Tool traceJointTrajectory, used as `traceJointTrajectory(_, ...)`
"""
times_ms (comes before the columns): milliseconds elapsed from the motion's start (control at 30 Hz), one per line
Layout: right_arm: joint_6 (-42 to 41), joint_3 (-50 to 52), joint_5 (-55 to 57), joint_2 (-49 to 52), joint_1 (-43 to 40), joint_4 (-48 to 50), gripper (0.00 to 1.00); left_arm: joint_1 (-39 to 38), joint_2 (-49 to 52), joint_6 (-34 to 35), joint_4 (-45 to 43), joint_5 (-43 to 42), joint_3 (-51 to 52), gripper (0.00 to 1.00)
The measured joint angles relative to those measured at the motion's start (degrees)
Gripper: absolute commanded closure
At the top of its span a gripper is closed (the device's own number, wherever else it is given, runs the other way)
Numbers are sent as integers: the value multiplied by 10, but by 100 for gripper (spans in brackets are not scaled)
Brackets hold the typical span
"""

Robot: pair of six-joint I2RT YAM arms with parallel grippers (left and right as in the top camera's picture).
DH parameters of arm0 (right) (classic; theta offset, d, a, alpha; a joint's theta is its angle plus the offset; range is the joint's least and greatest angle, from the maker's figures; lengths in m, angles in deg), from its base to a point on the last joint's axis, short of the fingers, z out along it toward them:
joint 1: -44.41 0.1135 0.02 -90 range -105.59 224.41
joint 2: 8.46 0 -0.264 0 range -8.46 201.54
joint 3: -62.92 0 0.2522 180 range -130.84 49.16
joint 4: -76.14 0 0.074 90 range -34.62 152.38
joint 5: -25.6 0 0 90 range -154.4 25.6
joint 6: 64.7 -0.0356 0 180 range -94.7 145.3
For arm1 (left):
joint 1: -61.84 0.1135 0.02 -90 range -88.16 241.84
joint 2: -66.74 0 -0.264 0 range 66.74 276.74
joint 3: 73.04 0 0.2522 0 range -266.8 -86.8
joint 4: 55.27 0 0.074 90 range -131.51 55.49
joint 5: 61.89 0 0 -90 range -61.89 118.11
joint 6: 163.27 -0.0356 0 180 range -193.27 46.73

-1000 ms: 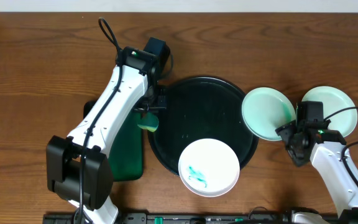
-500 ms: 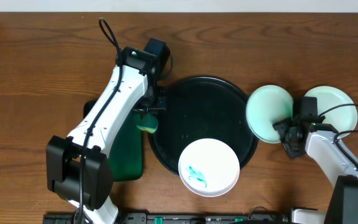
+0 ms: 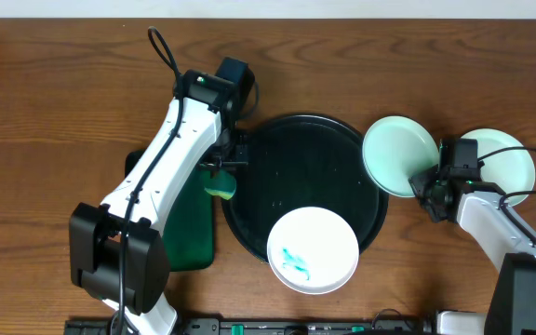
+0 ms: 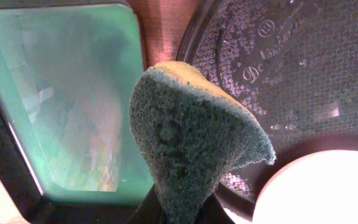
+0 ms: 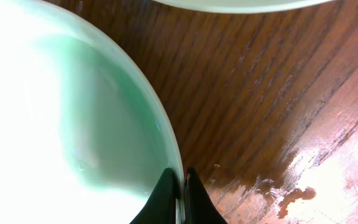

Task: Clean dirty plates on tray and stack at the side

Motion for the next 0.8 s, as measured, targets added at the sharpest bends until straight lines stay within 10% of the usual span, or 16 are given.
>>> traceJointTrajectory(800, 331, 10, -13, -180, 122, 16, 99, 0, 0, -9, 0, 0, 0, 93)
